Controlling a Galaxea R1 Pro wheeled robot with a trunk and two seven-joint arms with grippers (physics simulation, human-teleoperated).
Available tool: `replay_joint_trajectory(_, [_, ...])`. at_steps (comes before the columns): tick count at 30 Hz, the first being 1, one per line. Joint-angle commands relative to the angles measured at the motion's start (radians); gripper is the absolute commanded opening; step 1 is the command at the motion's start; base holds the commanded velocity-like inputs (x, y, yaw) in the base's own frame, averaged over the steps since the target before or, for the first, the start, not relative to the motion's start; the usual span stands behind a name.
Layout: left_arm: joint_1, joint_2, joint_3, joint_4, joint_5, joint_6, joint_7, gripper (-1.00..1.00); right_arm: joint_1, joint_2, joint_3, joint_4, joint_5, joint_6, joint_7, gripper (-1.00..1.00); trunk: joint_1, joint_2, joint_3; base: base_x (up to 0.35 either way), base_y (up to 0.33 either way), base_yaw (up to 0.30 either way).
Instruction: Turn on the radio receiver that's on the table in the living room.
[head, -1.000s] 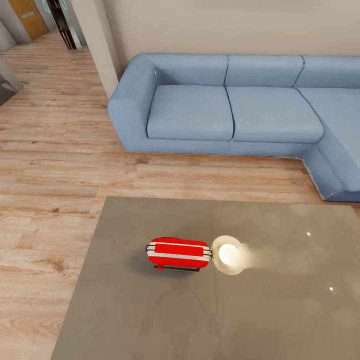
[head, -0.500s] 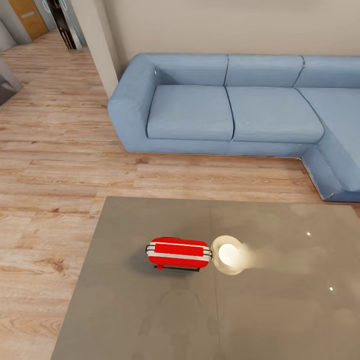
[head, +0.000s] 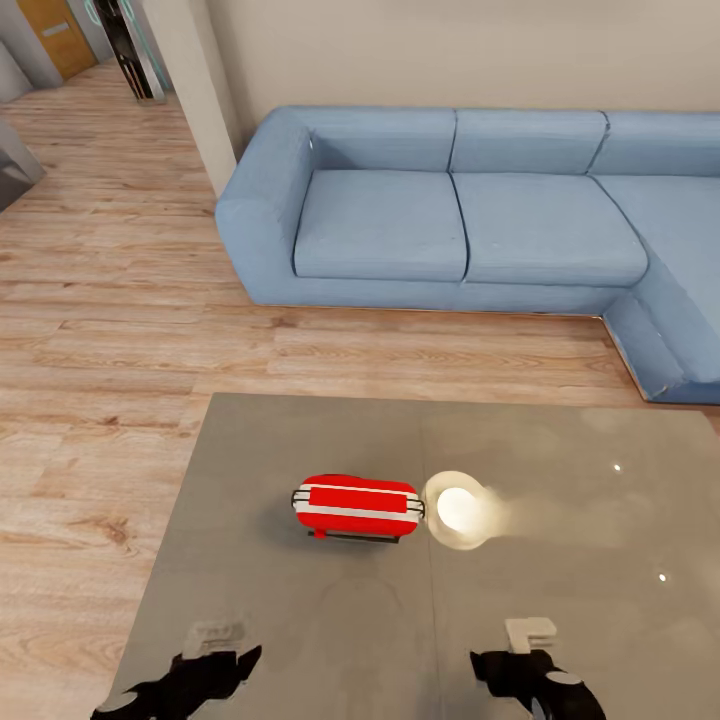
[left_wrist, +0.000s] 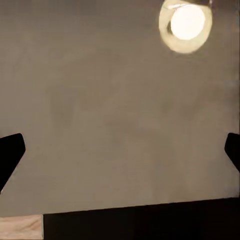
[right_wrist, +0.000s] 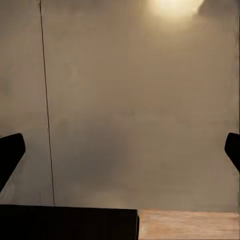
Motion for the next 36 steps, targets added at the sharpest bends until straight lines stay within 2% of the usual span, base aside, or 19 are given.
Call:
replay_joint_trajectory(1, [-0.004, 0.005, 0.000, -0.026, 0.000, 0.005, -0.041, 1.00, -0.024, 0.000, 0.000, -0.014, -0.001, 0.012, 0.000, 1.00, 0.000, 0.000, 0.000, 0.000, 0.000, 0.000])
replay_joint_trajectory(2, [-0.017, 0.008, 0.001, -0.041, 0.000, 0.010, -0.080, 1.00, -0.046, 0.001, 0.003, -0.023, -0.001, 0.022, 0.001, 1.00, 0.000, 0.000, 0.000, 0.000, 0.000, 0.000])
replay_joint_trajectory(4, [-0.040, 0.010, 0.002, -0.049, 0.000, 0.015, -0.115, 1.00, -0.063, 0.002, 0.009, -0.029, -0.001, 0.028, 0.005, 1.00, 0.000, 0.000, 0.000, 0.000, 0.000, 0.000])
replay_joint_trajectory(5, [-0.068, 0.011, 0.002, -0.054, 0.001, 0.020, -0.140, 1.00, -0.077, 0.004, 0.023, -0.036, -0.001, 0.030, 0.011, 1.00, 0.000, 0.000, 0.000, 0.000, 0.000, 0.000])
replay_joint_trajectory(6, [-0.082, 0.011, 0.002, -0.056, 0.002, 0.022, -0.149, 1.00, -0.082, 0.004, 0.031, -0.039, -0.001, 0.031, 0.013, 1.00, 0.000, 0.000, 0.000, 0.000, 0.000, 0.000])
replay_joint_trajectory(9, [-0.132, 0.011, 0.001, -0.041, 0.003, 0.022, -0.178, 1.00, -0.107, 0.008, 0.093, -0.063, 0.001, 0.032, 0.016, 1.00, 0.000, 0.000, 0.000, 0.000, 0.000, 0.000])
replay_joint_trajectory(13, [-0.146, 0.009, -0.001, -0.016, -0.005, 0.017, -0.184, 1.00, -0.135, 0.016, 0.140, -0.070, 0.000, 0.033, 0.016, 1.00, 0.000, 0.000, 0.000, 0.000, 0.000, 0.000])
replay_joint_trajectory(17, [-0.155, 0.011, -0.002, 0.023, -0.011, 0.015, -0.185, 1.00, -0.166, 0.045, 0.197, -0.073, -0.001, 0.039, 0.016, 1.00, 0.000, 0.000, 0.000, 0.000, 0.000, 0.000])
replay_joint_trajectory(19, [-0.174, 0.015, -0.002, 0.045, -0.011, 0.019, -0.185, 1.00, -0.174, 0.077, 0.228, -0.069, 0.004, 0.040, 0.013, 1.00, 0.000, 0.000, 0.000, 0.000, 0.000, 0.000])
replay_joint_trajectory(21, [-0.183, 0.019, -0.002, 0.058, -0.011, 0.020, -0.184, 1.00, -0.177, 0.097, 0.246, -0.067, 0.023, 0.042, 0.012, 1.00, 0.000, 0.000, 0.000, 0.000, 0.000, 0.000])
replay_joint_trajectory(22, [-0.188, 0.027, -0.002, 0.079, -0.018, 0.018, -0.184, 1.00, -0.178, 0.109, 0.256, -0.066, 0.051, 0.042, 0.012, 1.00, 0.000, 0.000, 0.000, 0.000, 0.000, 0.000])
replay_joint_trajectory(26, [-0.191, 0.045, -0.001, 0.135, -0.053, 0.010, -0.185, 1.00, -0.179, 0.119, 0.264, -0.065, 0.093, 0.043, 0.015, 1.00, 0.000, 0.000, 0.000, 0.000, 0.000, 0.000])
replay_joint_trajectory(28, [-0.192, 0.051, 0.000, 0.162, -0.089, -0.005, -0.186, 1.00, -0.179, 0.121, 0.266, -0.064, 0.104, 0.042, 0.019, 1.00, 0.000, 0.000, 0.000, 0.000, 0.000, 0.000])
replay_joint_trajectory(32, [-0.193, 0.052, 0.000, 0.169, -0.101, -0.011, -0.187, 1.00, -0.179, 0.122, 0.266, -0.064, 0.105, 0.042, 0.020, 1.00, 0.000, 0.000, 0.000, 0.000, 0.000, 0.000])
replay_joint_trajectory(36, [-0.205, 0.053, 0.000, 0.153, -0.097, -0.001, -0.188, 1.00, -0.181, 0.125, 0.257, -0.081, 0.112, 0.049, 0.025, 1.00, 0.000, 0.000, 0.000, 0.000, 0.000, 0.000])
